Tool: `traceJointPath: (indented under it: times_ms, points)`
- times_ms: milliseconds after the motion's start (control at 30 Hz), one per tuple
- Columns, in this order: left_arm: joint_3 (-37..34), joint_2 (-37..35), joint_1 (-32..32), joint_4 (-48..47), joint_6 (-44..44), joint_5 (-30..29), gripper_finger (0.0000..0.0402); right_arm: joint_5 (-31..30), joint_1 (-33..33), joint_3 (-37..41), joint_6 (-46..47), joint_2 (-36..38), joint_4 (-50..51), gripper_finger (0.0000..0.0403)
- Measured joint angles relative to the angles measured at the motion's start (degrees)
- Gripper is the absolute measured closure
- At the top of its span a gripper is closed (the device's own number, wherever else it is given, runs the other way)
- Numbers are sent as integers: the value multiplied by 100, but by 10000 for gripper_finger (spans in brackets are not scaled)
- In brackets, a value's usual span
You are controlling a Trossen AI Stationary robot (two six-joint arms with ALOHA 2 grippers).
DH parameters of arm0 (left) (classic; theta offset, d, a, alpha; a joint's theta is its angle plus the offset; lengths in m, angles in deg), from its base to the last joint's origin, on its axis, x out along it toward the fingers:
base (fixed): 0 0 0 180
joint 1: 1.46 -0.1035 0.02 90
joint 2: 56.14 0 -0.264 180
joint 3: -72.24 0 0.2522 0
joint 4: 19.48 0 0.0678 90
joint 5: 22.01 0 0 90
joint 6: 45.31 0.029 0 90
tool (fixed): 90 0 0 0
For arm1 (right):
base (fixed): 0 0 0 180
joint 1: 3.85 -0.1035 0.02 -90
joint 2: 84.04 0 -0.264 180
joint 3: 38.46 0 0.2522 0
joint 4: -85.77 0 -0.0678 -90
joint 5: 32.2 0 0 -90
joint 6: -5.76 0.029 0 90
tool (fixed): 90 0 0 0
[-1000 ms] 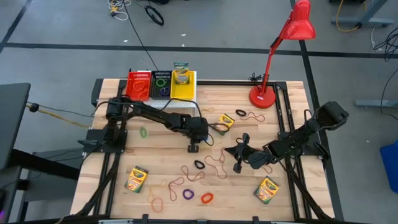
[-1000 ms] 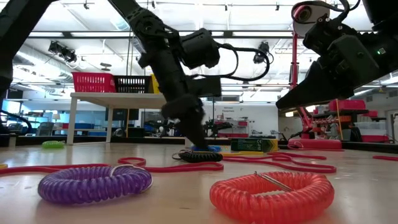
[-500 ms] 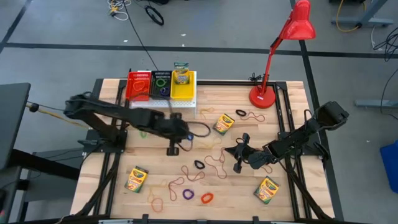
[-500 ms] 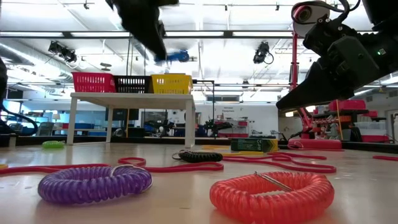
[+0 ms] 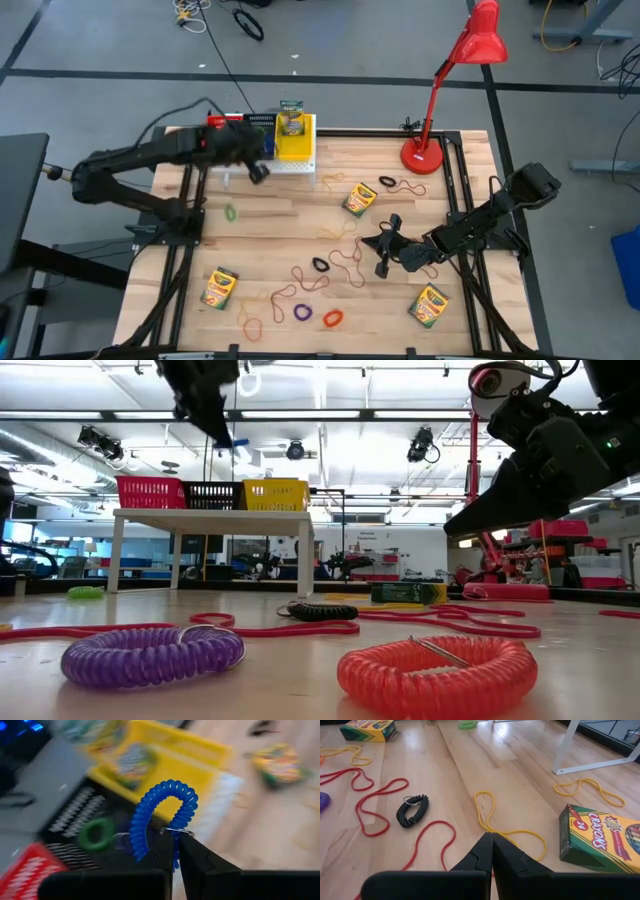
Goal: Pick & Place Office Desk Supplies
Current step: Put the blue spring keychain into the black bin on the shelf, then put the red rubber band into the red bin on the shelf
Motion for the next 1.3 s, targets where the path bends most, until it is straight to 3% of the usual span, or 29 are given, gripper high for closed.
traceJointPath:
  times_ms: [167,300,467,700,867,1033,1133,1300]
  points:
    - [5,255,-1336,180,167,811,384,0,0,0,-1,0,-15,394]
    - [0,608,-2001,273,185,1403,376,0,0,0,1,0,-17,394]
    - [-4,831,-2282,212,199,1392,339,0,0,0,1,0,-17,394]
    - [-2,732,-2081,214,238,1412,279,0,0,0,1,0,-17,394]
    - [-2,494,-1573,157,290,1471,274,0,0,0,1,0,-17,394]
    - [-364,18,-252,849,295,1047,316,0,7,0,229,0,-19,394]
    - [-995,-272,621,2067,291,1009,349,0,37,0,259,-2,-17,394]
    - [-2407,-383,1817,5016,587,1014,388,-2,139,0,262,-2,-19,394]
